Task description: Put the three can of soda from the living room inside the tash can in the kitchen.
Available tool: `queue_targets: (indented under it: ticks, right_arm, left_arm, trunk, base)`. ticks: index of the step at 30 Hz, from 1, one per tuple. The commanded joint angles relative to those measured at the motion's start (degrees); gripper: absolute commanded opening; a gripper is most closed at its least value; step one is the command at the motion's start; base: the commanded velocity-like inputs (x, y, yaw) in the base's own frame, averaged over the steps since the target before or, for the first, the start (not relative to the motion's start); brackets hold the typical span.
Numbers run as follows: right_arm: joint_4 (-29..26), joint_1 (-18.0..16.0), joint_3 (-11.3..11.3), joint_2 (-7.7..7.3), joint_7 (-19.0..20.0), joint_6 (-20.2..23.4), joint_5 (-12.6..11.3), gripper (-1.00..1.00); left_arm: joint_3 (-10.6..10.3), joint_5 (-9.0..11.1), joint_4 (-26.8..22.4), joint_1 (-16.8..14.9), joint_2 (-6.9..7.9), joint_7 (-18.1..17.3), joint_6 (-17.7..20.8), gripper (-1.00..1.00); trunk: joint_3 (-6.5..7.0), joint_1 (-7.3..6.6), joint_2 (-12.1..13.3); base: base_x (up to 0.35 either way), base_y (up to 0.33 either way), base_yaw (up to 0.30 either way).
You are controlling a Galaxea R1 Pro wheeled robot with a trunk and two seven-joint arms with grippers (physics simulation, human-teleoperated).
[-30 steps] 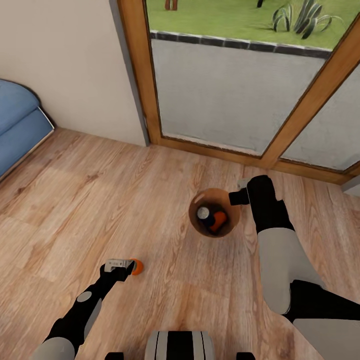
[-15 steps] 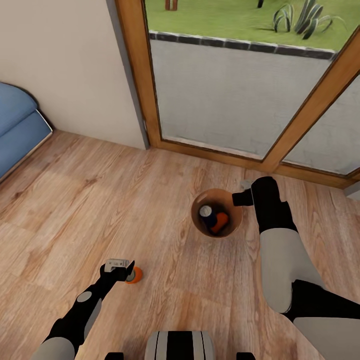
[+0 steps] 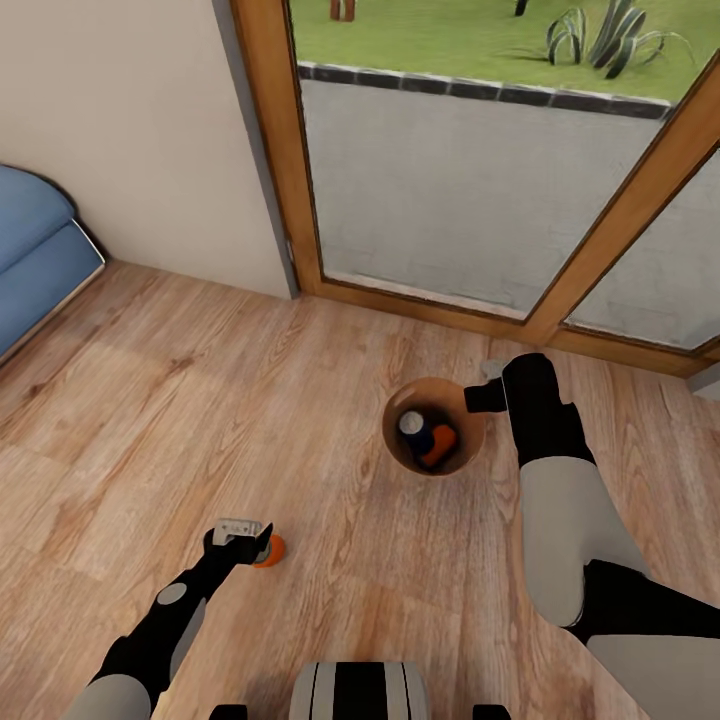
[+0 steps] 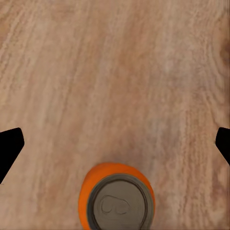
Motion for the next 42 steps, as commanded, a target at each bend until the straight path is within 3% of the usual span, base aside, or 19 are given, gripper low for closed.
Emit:
queue_targets:
  ticks: [1, 9, 35, 42]
  right_arm:
    - [0.0, 0.0, 0.0, 0.02, 0.2, 0.1, -0.7, -1.0]
    - [0.0, 0.0, 0.0, 0.04, 0.2, 0.1, -0.7, -1.0]
    - [0.0, 0.0, 0.1, 0.23, 0.2, 0.1, -0.7, -1.0]
    - [0.0, 0.0, 0.1, 0.13, 0.2, 0.1, -0.7, -1.0]
  left_arm:
    - [-0.2, 0.0, 0.0, 0.0, 0.0, 0.0, 0.0, 1.0]
    - [-0.6, -0.1, 0.0, 0.0, 0.0, -0.1, 0.1, 1.0]
    - [-0.6, -0.1, 0.2, 0.1, -0.05, -0.1, 0.1, 1.0]
    - [-1.5, -0.1, 3.2, 0.1, 0.0, 0.0, 0.0, 1.0]
  trunk:
    - [-0.17, 0.21, -0.4]
    - [-1.61, 1.97, -3.6]
    - [-1.61, 1.97, -3.6]
    - [-1.61, 1.97, -3.6]
  base:
    - [0.0, 0.0, 0.0]
    - [0.0, 0.0, 0.0]
    - [0.0, 0.0, 0.0]
    - [0.0, 0.0, 0.0]
